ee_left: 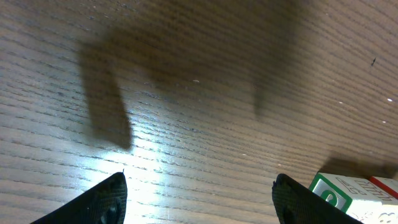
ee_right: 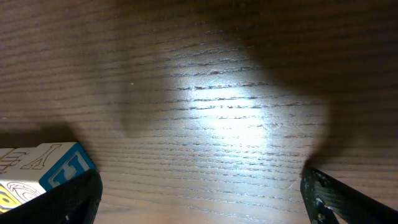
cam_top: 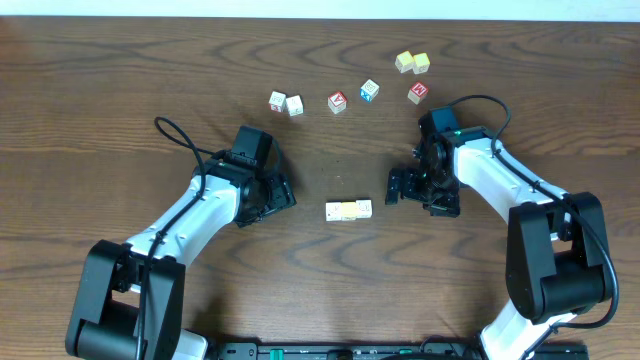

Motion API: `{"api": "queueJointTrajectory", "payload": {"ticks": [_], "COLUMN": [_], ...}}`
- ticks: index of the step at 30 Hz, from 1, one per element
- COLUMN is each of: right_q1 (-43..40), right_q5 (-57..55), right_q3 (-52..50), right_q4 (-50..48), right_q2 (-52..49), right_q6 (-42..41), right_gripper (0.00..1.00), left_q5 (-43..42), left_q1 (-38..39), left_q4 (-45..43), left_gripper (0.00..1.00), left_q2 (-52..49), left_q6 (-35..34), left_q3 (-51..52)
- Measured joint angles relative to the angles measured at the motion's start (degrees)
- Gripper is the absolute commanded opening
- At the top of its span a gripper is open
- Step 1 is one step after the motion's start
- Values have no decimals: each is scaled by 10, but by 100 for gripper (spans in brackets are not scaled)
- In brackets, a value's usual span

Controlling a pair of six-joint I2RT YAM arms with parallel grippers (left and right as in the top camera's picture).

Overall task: Lift 3 blocks
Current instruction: 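Lift both grippers away from the aligned block row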

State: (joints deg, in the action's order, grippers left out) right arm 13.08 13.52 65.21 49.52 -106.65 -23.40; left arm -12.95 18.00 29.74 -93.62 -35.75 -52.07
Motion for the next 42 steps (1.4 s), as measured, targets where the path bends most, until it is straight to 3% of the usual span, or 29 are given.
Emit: {"api": "queueJointTrajectory", "payload": {"ticks": [25, 32, 37, 42], "right_q1": [0, 0, 0, 0], "right_q5": [-1, -97, -139, -144], "right_q3": [0, 0, 0, 1], "right_q4": [0, 3, 2, -87], "right_q2": [0, 0, 0, 0], "right_q6": [2, 120, 159, 168], "right_gripper": [99, 99, 99, 99], "left_q5": [0, 0, 0, -2], "left_q1": [0, 0, 0, 0], "left_q4": [0, 0, 0, 0], "left_gripper": [75, 76, 76, 76], "left_q2": [0, 0, 0, 0], "left_q6": [0, 0, 0, 0], "left_q3": [0, 0, 0, 0]}}
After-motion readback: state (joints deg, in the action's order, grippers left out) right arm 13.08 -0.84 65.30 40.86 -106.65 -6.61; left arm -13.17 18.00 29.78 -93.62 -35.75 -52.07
